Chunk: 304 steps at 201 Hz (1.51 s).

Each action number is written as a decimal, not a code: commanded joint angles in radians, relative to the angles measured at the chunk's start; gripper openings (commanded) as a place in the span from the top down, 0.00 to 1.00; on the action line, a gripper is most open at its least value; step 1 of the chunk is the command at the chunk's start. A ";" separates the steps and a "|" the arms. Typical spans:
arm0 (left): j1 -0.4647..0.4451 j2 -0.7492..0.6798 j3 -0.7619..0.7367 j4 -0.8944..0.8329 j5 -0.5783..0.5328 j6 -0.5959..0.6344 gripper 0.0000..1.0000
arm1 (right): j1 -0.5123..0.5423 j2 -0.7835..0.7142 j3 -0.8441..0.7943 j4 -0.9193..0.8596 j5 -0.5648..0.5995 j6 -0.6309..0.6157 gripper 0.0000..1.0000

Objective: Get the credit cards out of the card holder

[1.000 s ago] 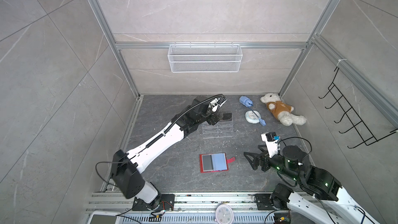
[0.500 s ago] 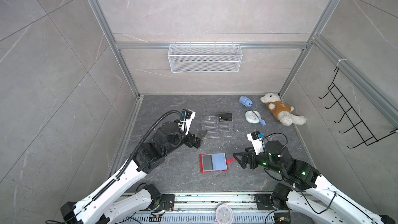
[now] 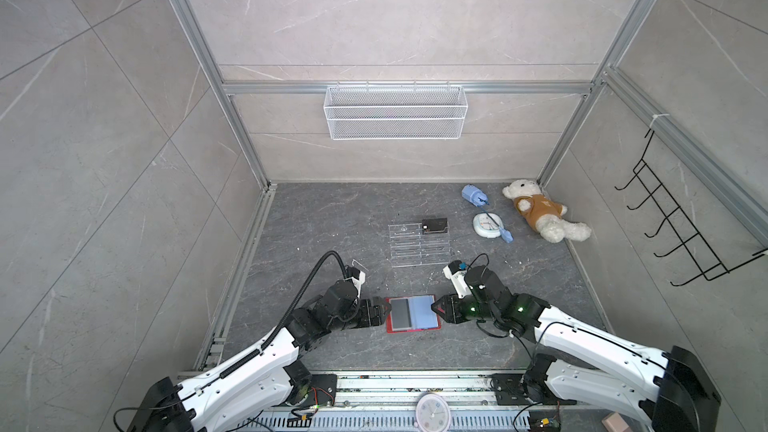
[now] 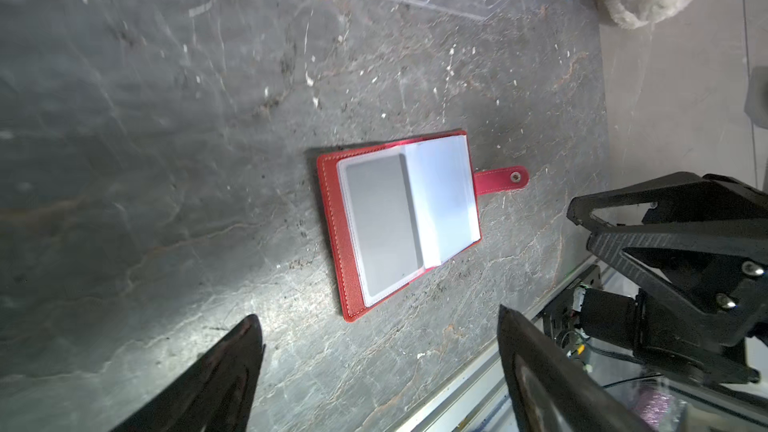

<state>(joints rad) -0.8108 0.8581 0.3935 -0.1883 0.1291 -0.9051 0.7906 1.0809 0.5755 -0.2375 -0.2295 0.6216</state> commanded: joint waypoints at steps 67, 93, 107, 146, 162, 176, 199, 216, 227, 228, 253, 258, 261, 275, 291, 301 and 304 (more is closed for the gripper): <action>0.001 0.170 -0.148 0.467 0.101 -0.342 0.20 | -0.002 0.230 -0.094 0.280 0.012 0.049 0.80; 0.001 0.253 -0.154 0.535 0.118 -0.355 0.22 | -0.002 0.234 -0.127 0.310 0.022 0.064 0.80; 0.001 0.290 -0.161 0.577 0.123 -0.366 0.23 | -0.002 0.239 -0.135 0.312 0.022 0.064 0.80; 0.001 0.335 -0.174 0.622 0.109 -0.372 0.25 | -0.002 0.255 -0.159 0.336 0.024 0.079 0.81; 0.000 0.364 -0.183 0.672 0.117 -0.374 0.26 | -0.002 0.261 -0.169 0.350 0.024 0.086 0.81; 0.001 0.390 -0.194 0.713 0.120 -0.375 0.29 | -0.002 0.261 -0.175 0.352 0.030 0.090 0.82; 0.001 0.417 -0.230 0.831 0.107 -0.387 0.37 | -0.002 0.264 -0.190 0.365 0.033 0.101 0.82; 0.001 0.418 -0.231 0.862 0.105 -0.378 0.43 | -0.001 0.269 -0.193 0.368 0.032 0.102 0.82; 0.001 0.409 -0.232 0.864 0.100 -0.369 0.49 | -0.002 0.271 -0.196 0.370 0.032 0.103 0.83; 0.001 0.407 -0.231 0.863 0.100 -0.368 0.50 | -0.002 0.272 -0.196 0.370 0.032 0.104 0.83; 0.000 0.399 -0.208 0.830 0.111 -0.337 0.63 | -0.001 0.282 -0.203 0.383 0.028 0.107 0.83; 0.000 0.403 -0.205 0.834 0.119 -0.334 0.64 | -0.002 0.285 -0.204 0.386 0.027 0.108 0.83; 0.001 0.407 -0.203 0.841 0.122 -0.333 0.65 | -0.003 0.287 -0.204 0.388 0.028 0.108 0.83; 0.000 0.425 -0.205 0.869 0.126 -0.334 0.73 | -0.002 0.293 -0.204 0.398 0.026 0.112 0.83; 0.000 0.440 -0.211 0.902 0.124 -0.341 0.78 | -0.002 0.297 -0.205 0.402 0.023 0.114 0.83; 0.000 0.441 -0.215 0.912 0.123 -0.342 0.80 | -0.001 0.297 -0.203 0.400 0.021 0.113 0.83; 0.001 0.440 -0.215 0.914 0.123 -0.342 0.81 | -0.002 0.296 -0.203 0.400 0.020 0.113 0.83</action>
<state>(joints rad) -0.8108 1.2884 0.1623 0.6441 0.2424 -1.2690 0.7906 1.3540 0.3962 0.1852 -0.2188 0.7223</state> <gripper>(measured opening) 0.211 0.168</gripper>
